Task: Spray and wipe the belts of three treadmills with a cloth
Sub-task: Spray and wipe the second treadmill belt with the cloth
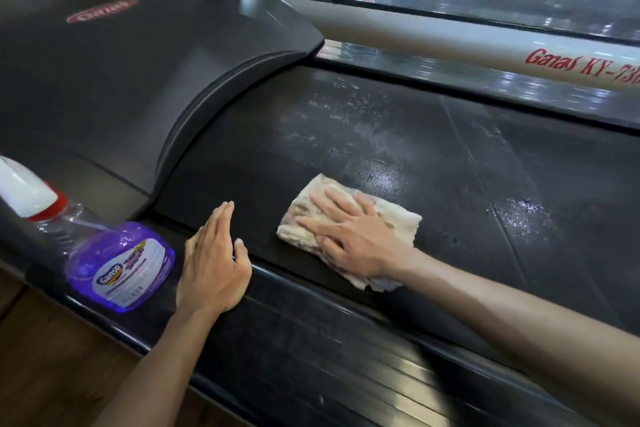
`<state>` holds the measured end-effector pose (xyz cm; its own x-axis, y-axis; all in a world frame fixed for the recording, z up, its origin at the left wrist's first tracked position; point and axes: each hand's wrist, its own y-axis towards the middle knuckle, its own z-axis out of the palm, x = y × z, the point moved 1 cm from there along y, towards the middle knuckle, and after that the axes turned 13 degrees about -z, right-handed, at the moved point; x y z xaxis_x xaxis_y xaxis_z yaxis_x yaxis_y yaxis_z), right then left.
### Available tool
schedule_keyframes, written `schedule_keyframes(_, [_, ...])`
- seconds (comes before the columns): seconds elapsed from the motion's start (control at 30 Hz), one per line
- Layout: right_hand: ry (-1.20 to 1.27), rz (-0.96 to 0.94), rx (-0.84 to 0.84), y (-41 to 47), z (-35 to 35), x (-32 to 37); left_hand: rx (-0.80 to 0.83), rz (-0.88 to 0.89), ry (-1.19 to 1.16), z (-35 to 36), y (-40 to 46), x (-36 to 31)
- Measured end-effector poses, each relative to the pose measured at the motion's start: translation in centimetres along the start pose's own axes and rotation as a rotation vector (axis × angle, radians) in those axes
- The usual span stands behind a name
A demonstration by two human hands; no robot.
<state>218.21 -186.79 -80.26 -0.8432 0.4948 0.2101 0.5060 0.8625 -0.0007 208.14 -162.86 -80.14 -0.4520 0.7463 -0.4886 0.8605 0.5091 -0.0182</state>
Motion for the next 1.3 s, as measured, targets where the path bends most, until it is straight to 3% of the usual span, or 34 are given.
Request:
schedule_keyframes(0.13, [-0.039,-0.145,-0.015,-4.6,1.2,-1.0,0.025,0.027,-0.004,0.1,0.3,0.1])
schedule_keyframes(0.33, [-0.005,0.173,-0.007,1.3,-0.9,-6.6,0.021,0.117,-0.043,1.3,2.9,-1.0])
schedule_keyframes(0.43, [-0.007,0.079,-0.034,3.2,-0.2,-4.4,0.016,0.12,-0.052,1.5,3.9,-1.7])
schedule_keyframes(0.57, [-0.035,-0.067,-0.055,-2.1,0.5,-5.0,0.042,0.17,-0.016,1.4,4.9,-1.7])
schedule_keyframes(0.73, [0.023,0.221,0.001,0.6,-1.6,-9.9,0.112,0.255,-0.035,1.9,6.7,-3.0])
schedule_keyframes(0.83, [0.032,0.188,-0.002,3.1,-1.5,-8.1,0.133,0.306,-0.027,2.4,7.7,-3.1])
schedule_keyframes(0.97, [0.003,0.095,-0.07,-0.6,-0.3,-7.0,0.137,0.323,-0.049,2.4,9.8,-3.4])
schedule_keyframes(1.17, [0.013,0.357,-0.04,4.8,-1.6,-10.7,0.118,0.315,-0.056,3.3,12.3,-4.7])
schedule_keyframes(1.3, [0.016,0.166,-0.073,3.9,-0.8,-8.2,0.04,0.203,-0.062,3.7,12.5,-4.8])
